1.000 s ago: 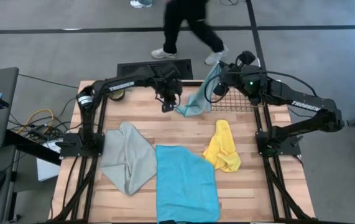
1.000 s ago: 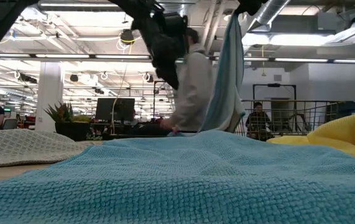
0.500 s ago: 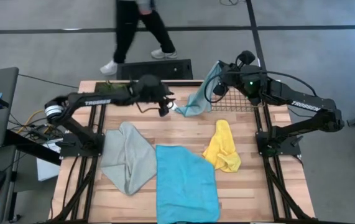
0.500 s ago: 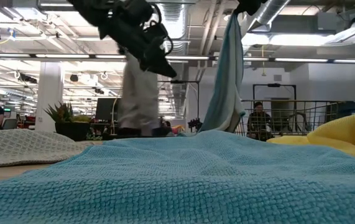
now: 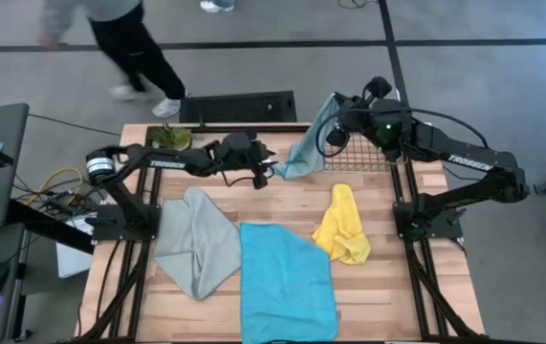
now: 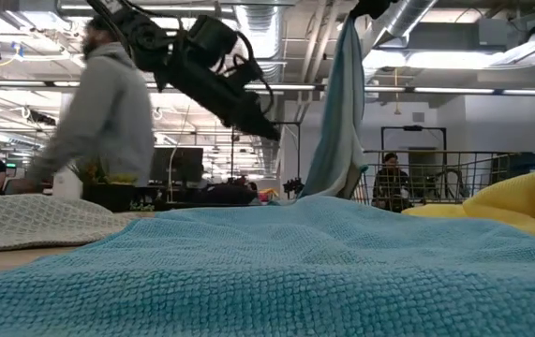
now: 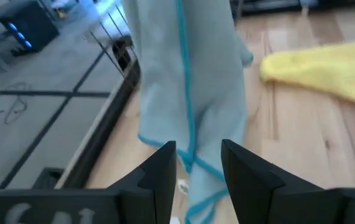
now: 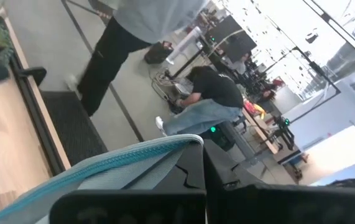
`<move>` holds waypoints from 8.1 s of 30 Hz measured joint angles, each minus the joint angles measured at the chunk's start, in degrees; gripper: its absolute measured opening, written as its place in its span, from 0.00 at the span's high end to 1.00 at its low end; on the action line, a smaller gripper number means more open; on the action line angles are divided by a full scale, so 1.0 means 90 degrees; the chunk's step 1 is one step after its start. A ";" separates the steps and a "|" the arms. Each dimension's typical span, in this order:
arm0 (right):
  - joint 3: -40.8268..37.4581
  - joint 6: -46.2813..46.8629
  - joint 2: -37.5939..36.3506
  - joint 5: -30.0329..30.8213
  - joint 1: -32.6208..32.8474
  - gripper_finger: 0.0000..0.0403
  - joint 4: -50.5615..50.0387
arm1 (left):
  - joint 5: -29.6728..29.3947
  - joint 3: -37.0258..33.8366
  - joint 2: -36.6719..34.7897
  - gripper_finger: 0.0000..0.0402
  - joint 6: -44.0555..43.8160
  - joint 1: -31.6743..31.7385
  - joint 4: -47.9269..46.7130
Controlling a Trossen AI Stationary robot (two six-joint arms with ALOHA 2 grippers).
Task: Fold microfiber towels
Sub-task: Fold the light blue microfiber cloth
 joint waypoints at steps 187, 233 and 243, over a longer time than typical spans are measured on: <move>0.0323 0.1956 0.1608 -0.1952 0.0063 0.99 -0.3083 | -0.2526 0.1659 -0.2793 1.00 -0.2304 -0.0814 -0.8633; -0.1047 0.4722 0.1608 -0.2586 0.2138 0.99 -0.3680 | -0.0991 0.0573 -0.2786 1.00 -0.6158 -0.3810 -0.8644; -0.1047 0.4036 0.1608 -0.2586 0.1338 0.99 -0.3641 | -0.1229 0.0573 -0.2786 1.00 -0.5626 -0.3293 -0.8416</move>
